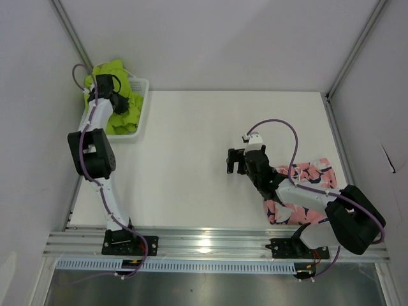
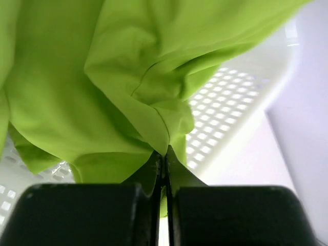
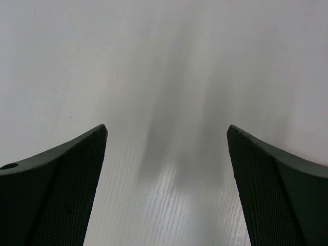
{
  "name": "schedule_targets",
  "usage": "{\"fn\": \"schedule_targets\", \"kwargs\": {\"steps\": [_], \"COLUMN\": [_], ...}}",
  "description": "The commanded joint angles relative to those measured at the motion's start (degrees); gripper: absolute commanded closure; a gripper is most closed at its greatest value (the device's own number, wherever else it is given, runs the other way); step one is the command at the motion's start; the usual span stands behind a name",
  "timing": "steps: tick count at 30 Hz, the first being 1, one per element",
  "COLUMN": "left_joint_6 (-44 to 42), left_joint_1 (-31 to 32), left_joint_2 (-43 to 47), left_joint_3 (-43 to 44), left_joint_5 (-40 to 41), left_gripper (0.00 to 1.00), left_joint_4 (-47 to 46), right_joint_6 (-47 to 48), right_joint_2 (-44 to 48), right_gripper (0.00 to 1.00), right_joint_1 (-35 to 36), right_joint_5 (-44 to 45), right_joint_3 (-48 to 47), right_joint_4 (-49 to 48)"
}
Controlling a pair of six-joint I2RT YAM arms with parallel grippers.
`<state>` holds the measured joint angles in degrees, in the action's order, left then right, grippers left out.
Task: Fold and stack the shorts
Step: Grab the shorts from the pile, then move the shorts to the center of the board
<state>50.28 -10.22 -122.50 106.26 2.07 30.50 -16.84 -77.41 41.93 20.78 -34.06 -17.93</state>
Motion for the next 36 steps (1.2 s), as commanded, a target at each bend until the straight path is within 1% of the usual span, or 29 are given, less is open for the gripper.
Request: {"fn": "schedule_targets", "kwargs": {"steps": [1,3,4,5,6,7,9,10,11,13,15,18,22,25,27,29,30,31,33,34,35,36], "left_joint_6": [-3.2,-4.8,-5.6,-7.7,-9.0,-10.1,-12.7,-13.3,-13.9,-14.2,-14.0,-13.5,-10.3,-9.4,-8.0,-4.9,-3.2,0.2,2.5,2.7,2.3,2.0], "left_joint_1": [-0.2,0.4,0.8,1.5,3.2,4.0,6.6,7.5,8.2,9.6,12.6,14.7,15.3,15.4,15.3,15.4,15.5,15.7,17.9,19.2,21.9,23.0], "left_joint_2": [11.8,15.4,19.5,21.8,24.0,28.5,32.7,34.9,39.1,43.5,49.8,55.5,59.6,61.8,62.5,62.7,62.7,62.8,63.2,63.4,64.0,64.2], "left_joint_3": [4.2,4.5,4.5,4.5,4.5,4.3,4.2,3.8,3.1,2.0,0.2,-0.1,-0.9,-2.3,-3.2,-3.8,-5.6,-6.8,-11.6,-15.3,-19.4,-21.6], "left_joint_5": [0.8,0.0,0.1,0.6,1.2,1.7,1.6,1.5,1.1,-0.2,-1.6,-6.0,-9.5,-9.4,-9.5,-11.5,-14.3,-15.4,-16.7,-16.4,-15.6,-14.0], "left_gripper": [1.0,1.0,1.0,1.0,1.0,1.0,1.0,1.0,1.0,1.0,1.0,1.0,1.0,1.0,1.0,1.0,1.0,1.0,1.0,1.0,1.0,1.0], "left_joint_4": [-5.6,-7.9,-8.7,-10.4,-11.3,-12.5,-15.5,-16.7,-17.7,-22.0,-26.1,-29.4,-32.3,-33.7,-34.5,-36.4,-37.3,-38.5,-42.4,-43.2,-44.5,-45.0], "right_joint_6": [0.8,0.8,0.8,0.8,0.8,0.8,0.9,0.9,0.9,0.9,1.0,0.9,0.9,0.8,0.9,0.9,0.9,0.8,0.6,0.5,0.4,0.2], "right_joint_2": [-0.8,-1.2,-1.3,-1.5,-1.6,-1.5,-1.3,-1.3,-1.2,-1.0,-0.9,-0.6,-0.5,0.1,0.4,0.5,0.5,0.6,1.0,1.6,1.9,2.3], "right_gripper": [0.01,0.01,0.01,0.01,0.01,0.01,0.0,0.0,0.0,0.0,0.01,0.0,0.01,0.01,0.01,0.01,0.0,0.01,0.01,0.01,0.01,0.01], "right_joint_1": [0.3,0.3,0.4,0.3,0.3,0.3,0.3,0.3,0.3,0.3,0.3,0.3,0.3,0.3,0.3,0.3,0.3,0.3,0.3,0.3,0.3,0.2], "right_joint_5": [1.4,1.1,1.0,1.1,1.0,0.9,0.9,1.1,1.2,1.3,1.3,1.3,1.5,1.4,1.2,1.1,1.6,1.9,2.9,3.2,3.7,4.4], "right_joint_3": [-1.4,-1.8,-1.9,-2.0,-2.1,-2.1,-2.1,-2.0,-1.9,-1.7,-1.8,-1.7,-1.7,-1.3,-1.0,-0.8,-0.8,-0.9,-0.6,-0.4,-0.1,0.3], "right_joint_4": [-2.5,-2.5,-2.5,-2.3,-2.3,-2.4,-2.5,-2.4,-2.4,-2.5,-2.4,-2.3,-2.3,-2.5,-2.8,-3.0,-3.0,-2.9,-3.0,-3.1,-3.1,-3.2]}}
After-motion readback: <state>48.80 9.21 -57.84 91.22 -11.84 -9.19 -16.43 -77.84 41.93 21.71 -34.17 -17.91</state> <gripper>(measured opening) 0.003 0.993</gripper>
